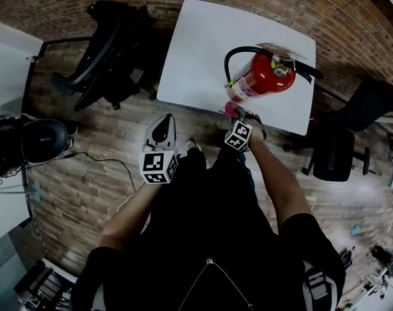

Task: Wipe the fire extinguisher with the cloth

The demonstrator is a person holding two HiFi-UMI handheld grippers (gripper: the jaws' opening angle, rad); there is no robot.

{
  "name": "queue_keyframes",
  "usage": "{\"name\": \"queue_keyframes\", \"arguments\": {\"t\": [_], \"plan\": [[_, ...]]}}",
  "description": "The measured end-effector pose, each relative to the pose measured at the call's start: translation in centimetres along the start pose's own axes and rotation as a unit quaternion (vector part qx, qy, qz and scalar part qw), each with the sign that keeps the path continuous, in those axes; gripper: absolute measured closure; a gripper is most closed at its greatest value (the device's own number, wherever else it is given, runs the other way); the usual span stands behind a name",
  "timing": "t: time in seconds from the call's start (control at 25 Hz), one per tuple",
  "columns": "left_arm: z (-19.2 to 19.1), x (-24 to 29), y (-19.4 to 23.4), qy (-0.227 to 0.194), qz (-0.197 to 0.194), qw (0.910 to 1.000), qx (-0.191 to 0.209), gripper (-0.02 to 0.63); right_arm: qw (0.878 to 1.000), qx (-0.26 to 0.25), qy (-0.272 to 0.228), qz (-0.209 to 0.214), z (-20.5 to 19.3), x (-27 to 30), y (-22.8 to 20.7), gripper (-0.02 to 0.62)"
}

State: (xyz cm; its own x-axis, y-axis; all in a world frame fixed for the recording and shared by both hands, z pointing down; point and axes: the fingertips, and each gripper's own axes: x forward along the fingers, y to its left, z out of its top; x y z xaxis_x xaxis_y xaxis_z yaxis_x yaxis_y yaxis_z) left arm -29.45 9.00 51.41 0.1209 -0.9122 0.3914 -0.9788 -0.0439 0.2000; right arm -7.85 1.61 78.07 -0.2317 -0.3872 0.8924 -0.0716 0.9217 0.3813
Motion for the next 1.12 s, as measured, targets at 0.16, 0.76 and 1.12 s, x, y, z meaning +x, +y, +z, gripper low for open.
{"name": "queue_keyframes", "arguments": {"t": [0.16,0.76,1.12], "plan": [[-0.4,-0.3,0.8,0.011,0.012,0.9999,-0.002,0.577,0.999,-0.029,0.014,-0.025,-0.5,1.3,-0.6,0.494],[-0.4,0.9,0.5,0.013,0.004,0.9999,0.001,0.577,0.994,-0.023,0.029,-0.104,0.1,0.9,-3.4,0.494],[-0.2,1.3,0.1,0.01,-0.01,0.9999,0.004,0.577,0.992,-0.018,0.036,-0.121,0.1,-0.2,-3.9,0.494]]}}
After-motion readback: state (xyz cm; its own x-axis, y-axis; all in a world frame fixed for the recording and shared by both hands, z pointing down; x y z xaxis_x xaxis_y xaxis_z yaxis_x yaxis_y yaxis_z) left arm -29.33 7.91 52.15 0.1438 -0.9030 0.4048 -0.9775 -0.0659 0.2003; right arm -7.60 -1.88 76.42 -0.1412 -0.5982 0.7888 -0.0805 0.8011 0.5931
